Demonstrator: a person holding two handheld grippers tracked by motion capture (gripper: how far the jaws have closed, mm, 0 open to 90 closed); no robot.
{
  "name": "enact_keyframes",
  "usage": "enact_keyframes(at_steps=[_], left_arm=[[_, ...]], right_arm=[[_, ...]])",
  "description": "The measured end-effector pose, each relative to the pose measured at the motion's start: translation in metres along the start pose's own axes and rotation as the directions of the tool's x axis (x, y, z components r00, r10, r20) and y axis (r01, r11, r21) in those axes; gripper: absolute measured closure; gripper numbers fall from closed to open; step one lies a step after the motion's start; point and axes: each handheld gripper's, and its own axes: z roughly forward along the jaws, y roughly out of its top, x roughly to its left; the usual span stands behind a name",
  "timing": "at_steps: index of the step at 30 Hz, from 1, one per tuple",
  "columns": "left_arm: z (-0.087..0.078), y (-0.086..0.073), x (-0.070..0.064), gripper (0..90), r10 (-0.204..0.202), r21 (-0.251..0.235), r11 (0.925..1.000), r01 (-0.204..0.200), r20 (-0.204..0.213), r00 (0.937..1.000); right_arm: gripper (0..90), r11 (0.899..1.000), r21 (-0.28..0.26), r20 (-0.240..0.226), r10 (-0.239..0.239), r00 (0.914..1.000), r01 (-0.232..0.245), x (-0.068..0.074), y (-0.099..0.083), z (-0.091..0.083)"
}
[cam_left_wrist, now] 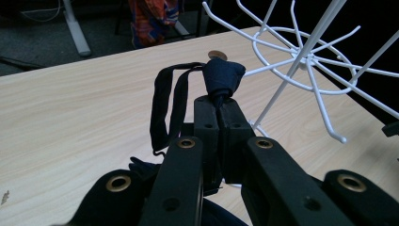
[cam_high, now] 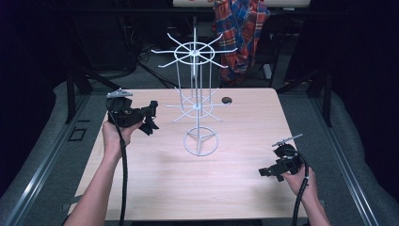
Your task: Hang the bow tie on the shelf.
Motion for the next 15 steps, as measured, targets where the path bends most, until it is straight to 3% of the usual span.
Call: enact_keyframes(at_steps=[15], left_arm=[[0.011, 0.008, -0.008, 87.8, 0.024, -0.013, 0.9996, -0.024, 0.028, 0.9993]], right_arm=[[8.2, 1.0, 0.0, 0.002, 0.003, 1.0, -0.003, 0.0, 0.0, 0.0]])
